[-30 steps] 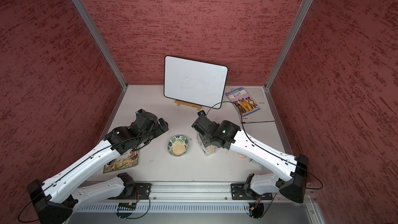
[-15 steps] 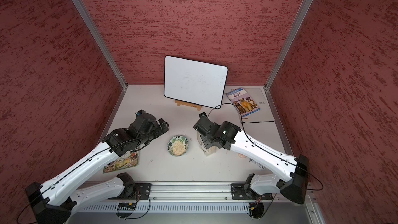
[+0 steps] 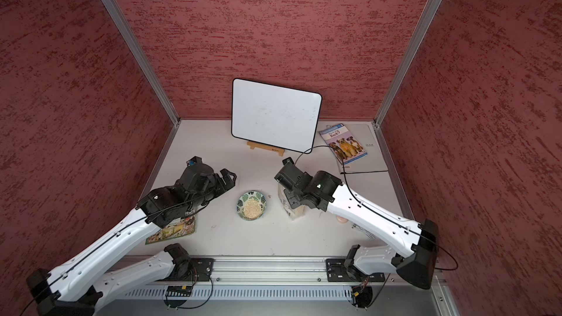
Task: Pour the oats into the breakfast bowl
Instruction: Close the oats bag at the center of the board.
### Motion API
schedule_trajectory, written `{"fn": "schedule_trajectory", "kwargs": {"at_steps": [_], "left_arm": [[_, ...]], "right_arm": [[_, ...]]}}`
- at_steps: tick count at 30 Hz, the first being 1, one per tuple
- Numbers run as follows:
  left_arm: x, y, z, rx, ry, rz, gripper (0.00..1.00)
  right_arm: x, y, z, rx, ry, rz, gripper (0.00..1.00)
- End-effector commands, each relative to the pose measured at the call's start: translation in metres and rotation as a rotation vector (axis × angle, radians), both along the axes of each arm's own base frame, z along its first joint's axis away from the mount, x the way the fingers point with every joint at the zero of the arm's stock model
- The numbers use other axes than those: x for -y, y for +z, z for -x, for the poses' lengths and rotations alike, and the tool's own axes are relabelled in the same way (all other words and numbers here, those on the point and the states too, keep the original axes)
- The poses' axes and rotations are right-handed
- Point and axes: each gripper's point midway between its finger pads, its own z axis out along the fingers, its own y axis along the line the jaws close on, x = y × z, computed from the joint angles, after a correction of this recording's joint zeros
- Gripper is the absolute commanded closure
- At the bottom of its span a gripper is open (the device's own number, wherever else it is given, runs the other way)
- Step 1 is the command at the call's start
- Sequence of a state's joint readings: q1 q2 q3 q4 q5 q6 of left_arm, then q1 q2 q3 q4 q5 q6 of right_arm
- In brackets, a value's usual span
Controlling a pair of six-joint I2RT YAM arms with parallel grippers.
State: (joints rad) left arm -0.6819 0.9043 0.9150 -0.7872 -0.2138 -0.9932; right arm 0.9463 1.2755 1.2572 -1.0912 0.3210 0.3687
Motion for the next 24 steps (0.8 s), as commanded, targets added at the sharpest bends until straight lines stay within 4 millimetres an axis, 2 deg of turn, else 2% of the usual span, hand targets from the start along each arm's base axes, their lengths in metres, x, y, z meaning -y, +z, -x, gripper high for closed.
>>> {"fn": "schedule_trajectory", "kwargs": {"at_steps": [1,3,10,16,17,18,20,21,24], "left_arm": [[0.0,-0.003,0.002,0.018,-0.018,0.005,0.0],[0.0,-0.004,0.003,0.026,-0.018,0.015,0.0],[-0.005,-0.01,0.008,0.024,-0.005,0.02,0.0],[-0.007,-0.012,0.011,0.036,-0.016,0.022,0.0],[-0.008,-0.013,0.012,0.039,-0.016,0.022,0.0],[-0.009,-0.014,0.013,0.043,-0.02,0.02,0.0],[-0.011,-0.016,0.014,0.049,-0.018,0.013,0.0],[-0.014,-0.018,0.015,0.048,-0.011,0.007,0.0],[-0.018,-0.024,0.015,0.04,0.012,0.002,0.0]], "right_arm": [[-0.007,0.026,-0.006,0.059,-0.004,-0.111,0.49],[-0.01,0.029,-0.009,0.066,-0.001,-0.117,0.48],[-0.017,0.02,-0.026,0.047,0.001,-0.081,0.5],[-0.017,0.01,-0.039,0.022,-0.009,-0.056,0.58],[-0.017,0.008,-0.04,0.017,-0.009,-0.053,0.6],[-0.018,0.007,-0.042,0.016,-0.01,-0.051,0.67],[-0.017,0.004,-0.044,0.011,-0.012,-0.045,0.86],[-0.016,0.004,-0.045,0.013,-0.018,-0.042,0.98],[-0.015,0.004,-0.046,0.016,-0.024,-0.043,1.0]]}}
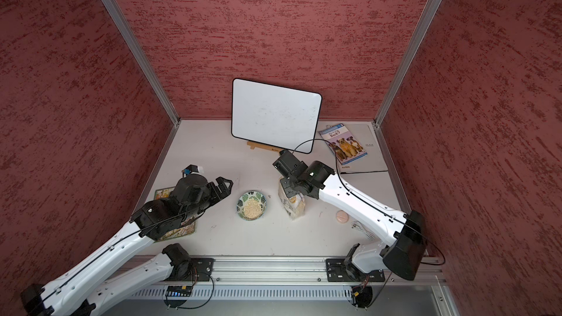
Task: Pour the oats into the breakfast bowl
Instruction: Close the oats bag at the center of the board.
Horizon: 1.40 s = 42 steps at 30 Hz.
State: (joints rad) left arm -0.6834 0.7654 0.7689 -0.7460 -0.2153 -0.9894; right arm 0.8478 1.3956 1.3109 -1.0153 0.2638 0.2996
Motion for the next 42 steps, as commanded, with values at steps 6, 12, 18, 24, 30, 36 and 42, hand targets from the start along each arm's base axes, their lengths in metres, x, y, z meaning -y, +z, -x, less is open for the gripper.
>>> {"fn": "schedule_trajectory", "kwargs": {"at_steps": [6,12,18,24,30,36,42], "left_arm": [[-0.006,-0.011,-0.002,-0.009,0.035,-0.02,0.0],[-0.006,-0.013,-0.002,-0.011,0.03,-0.021,0.0],[-0.009,-0.02,-0.001,-0.028,0.041,-0.025,0.0],[-0.01,-0.023,0.001,-0.041,0.042,-0.016,0.0],[-0.012,-0.022,0.003,-0.038,0.046,-0.007,0.0],[-0.013,-0.02,0.004,-0.027,0.045,0.005,0.0],[-0.005,-0.023,0.001,-0.036,0.021,0.029,0.0]], "right_arm": [[-0.006,0.023,-0.008,0.044,-0.001,-0.074,0.89],[-0.011,0.031,-0.016,0.07,0.01,-0.102,0.57],[-0.025,0.024,-0.029,0.046,0.03,-0.119,0.59],[-0.029,0.015,-0.041,0.029,0.027,-0.081,0.66],[-0.021,0.01,-0.046,0.04,0.005,-0.028,0.96],[-0.02,0.029,-0.05,0.098,-0.003,-0.057,1.0],[-0.02,0.033,-0.053,0.082,-0.004,-0.087,0.78]]}}
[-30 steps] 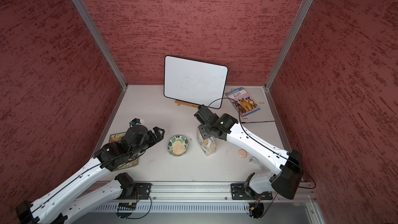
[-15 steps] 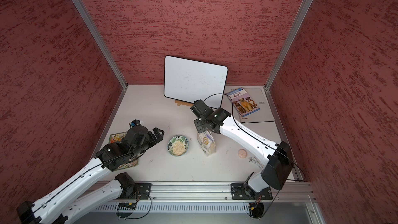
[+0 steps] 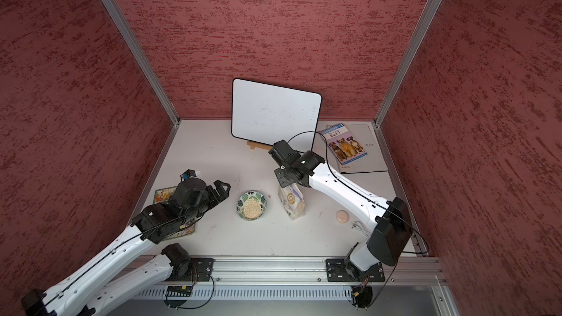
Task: Pour the oats into the breakfast bowl
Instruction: Close the oats bag at the center of the board.
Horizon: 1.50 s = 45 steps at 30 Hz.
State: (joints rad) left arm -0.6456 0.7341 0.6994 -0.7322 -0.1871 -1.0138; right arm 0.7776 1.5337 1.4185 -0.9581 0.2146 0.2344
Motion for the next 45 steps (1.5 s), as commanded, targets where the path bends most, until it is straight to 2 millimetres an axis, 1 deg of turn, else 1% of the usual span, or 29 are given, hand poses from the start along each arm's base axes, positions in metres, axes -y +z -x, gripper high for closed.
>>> {"fn": "schedule_trajectory", "kwargs": {"at_steps": [1,2,3,4,6,9,10,13,16,20,27,28,29,31,35,36,39,43,45], "left_arm": [[0.004,-0.003,-0.003,-0.001,-0.013,0.013,0.0],[0.004,-0.004,-0.003,-0.006,-0.013,0.011,0.0],[0.004,-0.005,-0.003,-0.007,-0.011,0.012,0.0],[0.004,-0.006,-0.003,-0.01,-0.011,0.011,0.0],[0.004,-0.007,-0.003,-0.015,-0.013,0.011,0.0],[0.004,-0.009,-0.004,-0.019,-0.009,0.012,0.0],[0.004,-0.009,-0.004,-0.021,-0.01,0.011,0.0],[0.005,-0.009,-0.005,-0.025,-0.016,0.012,0.0],[0.005,-0.01,-0.004,-0.029,-0.017,0.014,0.0],[0.004,-0.01,-0.003,-0.031,-0.017,0.014,0.0],[0.002,-0.013,-0.001,-0.032,-0.016,0.01,0.0],[0.002,-0.014,-0.001,-0.033,-0.015,0.009,0.0],[0.001,-0.014,0.0,-0.033,-0.013,0.01,0.0],[0.001,-0.015,0.0,-0.033,-0.012,0.016,0.0],[0.002,-0.016,0.0,-0.032,-0.011,0.026,0.0],[0.002,-0.015,0.0,-0.031,-0.011,0.029,0.0],[0.004,-0.014,0.0,-0.026,-0.016,0.035,0.0],[0.004,-0.014,0.001,-0.028,-0.017,0.043,0.0],[0.004,-0.015,0.002,-0.033,-0.02,0.046,0.0]], "right_arm": [[-0.003,0.035,-0.014,0.083,-0.01,-0.075,0.7],[-0.005,0.034,-0.016,0.082,-0.006,-0.075,0.64],[-0.006,0.034,-0.018,0.081,-0.006,-0.072,0.61],[-0.008,0.033,-0.02,0.077,-0.004,-0.065,0.6],[-0.011,0.034,-0.026,0.077,0.0,-0.06,0.61],[-0.014,0.028,-0.03,0.061,0.004,-0.039,0.68],[-0.014,0.027,-0.032,0.058,0.003,-0.032,0.68],[-0.01,0.026,-0.034,0.058,-0.01,-0.005,0.63],[-0.005,0.026,-0.034,0.064,-0.019,0.018,0.61],[-0.003,0.02,-0.032,0.045,-0.012,0.042,0.64],[0.0,0.012,-0.029,0.018,-0.004,0.071,0.66],[0.0,0.01,-0.028,0.013,-0.001,0.073,0.68],[0.0,0.009,-0.028,0.011,0.001,0.075,0.73],[0.001,0.008,-0.027,0.005,0.006,0.084,0.79],[0.001,0.01,-0.028,0.008,0.01,0.088,0.98],[0.0,0.011,-0.028,0.01,0.014,0.086,1.0],[-0.002,0.016,-0.027,0.012,0.023,0.071,1.0],[-0.007,0.028,-0.024,0.031,0.035,0.006,1.0],[-0.004,0.032,-0.023,0.022,0.026,0.008,1.0]]}}
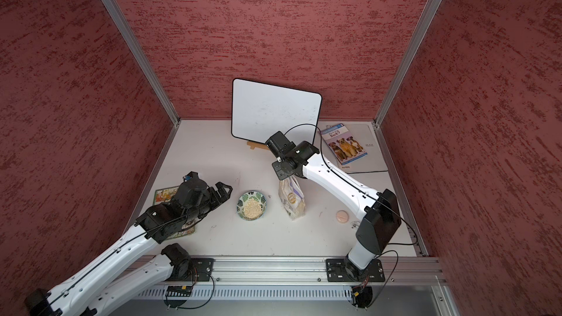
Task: Pour the oats into the breakfast bowl
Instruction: Close the oats bag at the center of the board.
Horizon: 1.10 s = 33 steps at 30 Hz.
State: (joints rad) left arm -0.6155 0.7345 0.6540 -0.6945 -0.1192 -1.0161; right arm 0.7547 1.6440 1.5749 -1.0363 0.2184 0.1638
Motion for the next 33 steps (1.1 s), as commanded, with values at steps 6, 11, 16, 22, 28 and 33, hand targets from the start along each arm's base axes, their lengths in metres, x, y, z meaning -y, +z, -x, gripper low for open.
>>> {"fn": "schedule_trajectory", "kwargs": {"at_steps": [6,11,16,22,28,33], "left_arm": [[0.0,-0.003,0.001,-0.004,-0.006,0.012,0.0],[0.0,-0.004,0.002,-0.005,-0.005,0.016,0.0],[-0.001,-0.005,0.003,-0.005,0.001,0.023,0.0],[0.0,-0.003,0.001,0.008,-0.003,0.027,0.0],[0.018,0.004,-0.01,0.045,-0.075,0.048,0.0],[0.058,0.026,-0.039,0.14,-0.227,0.074,0.0]], "right_arm": [[0.012,0.026,0.011,0.003,-0.013,-0.05,0.67],[0.017,0.018,0.021,-0.037,-0.007,-0.034,0.69],[0.016,0.01,0.029,-0.084,0.001,-0.037,0.69],[0.017,-0.001,0.032,-0.118,0.003,-0.014,0.77],[0.019,0.001,0.032,-0.121,0.006,0.003,1.0],[0.02,0.019,0.029,-0.053,0.033,-0.022,1.0]]}}
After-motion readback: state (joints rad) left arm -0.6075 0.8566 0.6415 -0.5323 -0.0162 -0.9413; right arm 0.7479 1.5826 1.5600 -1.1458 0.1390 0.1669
